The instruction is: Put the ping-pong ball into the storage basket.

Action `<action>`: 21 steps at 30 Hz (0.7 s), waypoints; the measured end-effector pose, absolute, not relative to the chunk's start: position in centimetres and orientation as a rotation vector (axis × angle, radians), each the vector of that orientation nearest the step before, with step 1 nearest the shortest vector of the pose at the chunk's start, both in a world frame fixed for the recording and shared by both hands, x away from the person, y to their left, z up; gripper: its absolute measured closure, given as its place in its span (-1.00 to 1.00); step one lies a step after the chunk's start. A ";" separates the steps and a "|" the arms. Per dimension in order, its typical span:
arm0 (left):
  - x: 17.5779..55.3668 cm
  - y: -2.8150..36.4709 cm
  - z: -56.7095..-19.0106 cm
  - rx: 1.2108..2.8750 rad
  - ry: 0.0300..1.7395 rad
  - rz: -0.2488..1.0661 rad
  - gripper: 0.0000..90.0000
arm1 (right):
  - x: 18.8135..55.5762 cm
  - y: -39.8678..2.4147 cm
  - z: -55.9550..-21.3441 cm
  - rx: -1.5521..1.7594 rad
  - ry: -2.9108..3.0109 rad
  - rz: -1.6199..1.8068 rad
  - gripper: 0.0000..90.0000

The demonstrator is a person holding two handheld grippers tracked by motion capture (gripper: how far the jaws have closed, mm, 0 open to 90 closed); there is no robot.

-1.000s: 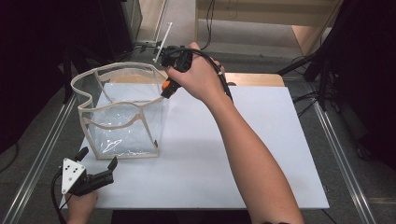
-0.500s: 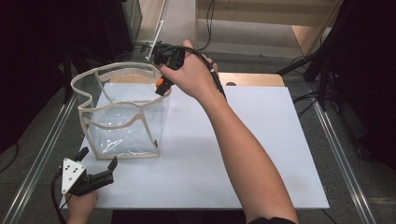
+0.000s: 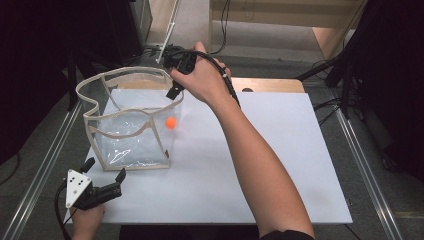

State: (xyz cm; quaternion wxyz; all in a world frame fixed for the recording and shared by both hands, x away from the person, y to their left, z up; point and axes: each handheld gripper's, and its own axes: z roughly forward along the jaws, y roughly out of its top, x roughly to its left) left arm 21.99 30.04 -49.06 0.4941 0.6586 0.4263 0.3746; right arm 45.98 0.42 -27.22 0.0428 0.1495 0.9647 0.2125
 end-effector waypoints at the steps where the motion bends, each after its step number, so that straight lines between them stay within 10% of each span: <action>1: 22.0 30.0 -49.1 1.598 1.034 0.908 -1.00 | 45.9 0.3 -27.2 0.463 2.945 0.654 -0.27; 21: 22.0 29.9 -49.1 1.602 1.033 0.917 -1.00 | 42.6 -4.6 -28.0 0.548 2.889 0.767 -0.79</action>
